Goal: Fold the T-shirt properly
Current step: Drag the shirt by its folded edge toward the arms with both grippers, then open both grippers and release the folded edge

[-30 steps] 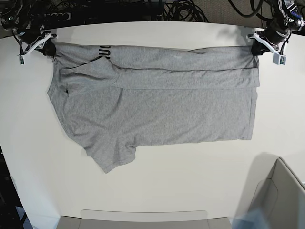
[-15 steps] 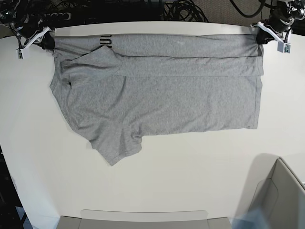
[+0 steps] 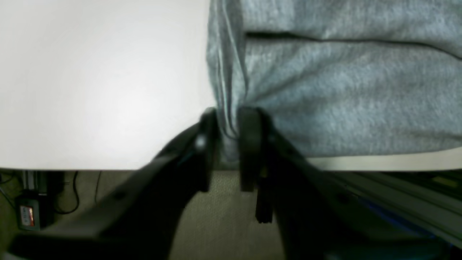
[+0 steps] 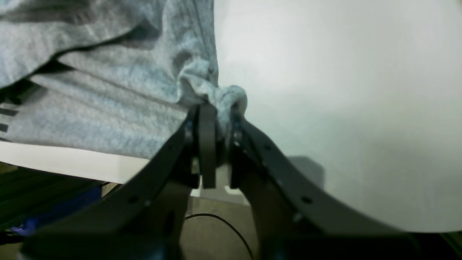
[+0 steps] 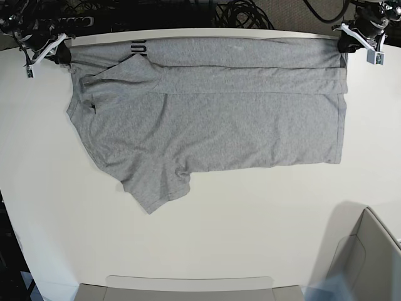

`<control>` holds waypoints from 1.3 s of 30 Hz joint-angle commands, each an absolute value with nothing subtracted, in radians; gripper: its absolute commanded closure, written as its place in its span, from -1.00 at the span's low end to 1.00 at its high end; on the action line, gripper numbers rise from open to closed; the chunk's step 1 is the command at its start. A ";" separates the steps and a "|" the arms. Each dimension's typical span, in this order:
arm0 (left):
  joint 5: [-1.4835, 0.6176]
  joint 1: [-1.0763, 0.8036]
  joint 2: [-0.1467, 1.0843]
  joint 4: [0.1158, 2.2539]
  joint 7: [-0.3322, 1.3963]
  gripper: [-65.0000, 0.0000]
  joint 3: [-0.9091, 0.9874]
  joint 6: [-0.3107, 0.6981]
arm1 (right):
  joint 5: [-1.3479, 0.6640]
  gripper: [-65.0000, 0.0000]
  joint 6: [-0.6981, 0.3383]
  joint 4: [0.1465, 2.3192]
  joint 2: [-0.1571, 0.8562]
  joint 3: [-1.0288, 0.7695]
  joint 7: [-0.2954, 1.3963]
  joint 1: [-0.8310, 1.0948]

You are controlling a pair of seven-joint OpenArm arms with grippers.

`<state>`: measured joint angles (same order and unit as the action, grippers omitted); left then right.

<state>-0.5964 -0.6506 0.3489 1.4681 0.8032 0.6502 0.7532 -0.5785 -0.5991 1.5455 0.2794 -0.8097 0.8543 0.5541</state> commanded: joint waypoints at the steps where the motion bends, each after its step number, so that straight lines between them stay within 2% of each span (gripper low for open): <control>1: -0.447 -0.682 0.346 1.445 0.946 0.38 0.648 0.698 | -0.458 0.81 -0.559 1.544 0.289 -0.817 0.955 0.573; 3: -0.447 -0.682 0.346 1.452 0.923 0.29 0.648 0.698 | -0.458 0.63 -0.559 1.560 0.289 -0.817 0.955 0.576; 5: -0.447 -0.688 0.346 1.474 0.897 0.28 0.648 0.698 | -0.458 0.44 -0.559 1.587 0.288 -0.817 0.955 0.579; 8: -0.447 -0.690 0.346 1.506 0.888 0.28 0.650 0.698 | -0.458 0.27 -0.559 1.612 0.274 -0.819 0.955 0.579; 15: -0.447 -0.690 0.346 1.578 0.891 0.28 0.653 0.698 | -0.461 0.26 -0.559 1.693 0.249 -0.886 0.955 0.578; 22: -0.447 -0.685 0.346 1.600 0.895 0.28 0.754 0.698 | -0.460 0.26 -0.559 1.767 0.246 -0.960 0.957 0.575; 39: -0.447 -0.650 0.375 1.600 0.885 0.28 0.757 0.698 | -0.458 0.25 -0.559 1.781 0.255 -0.938 1.030 0.552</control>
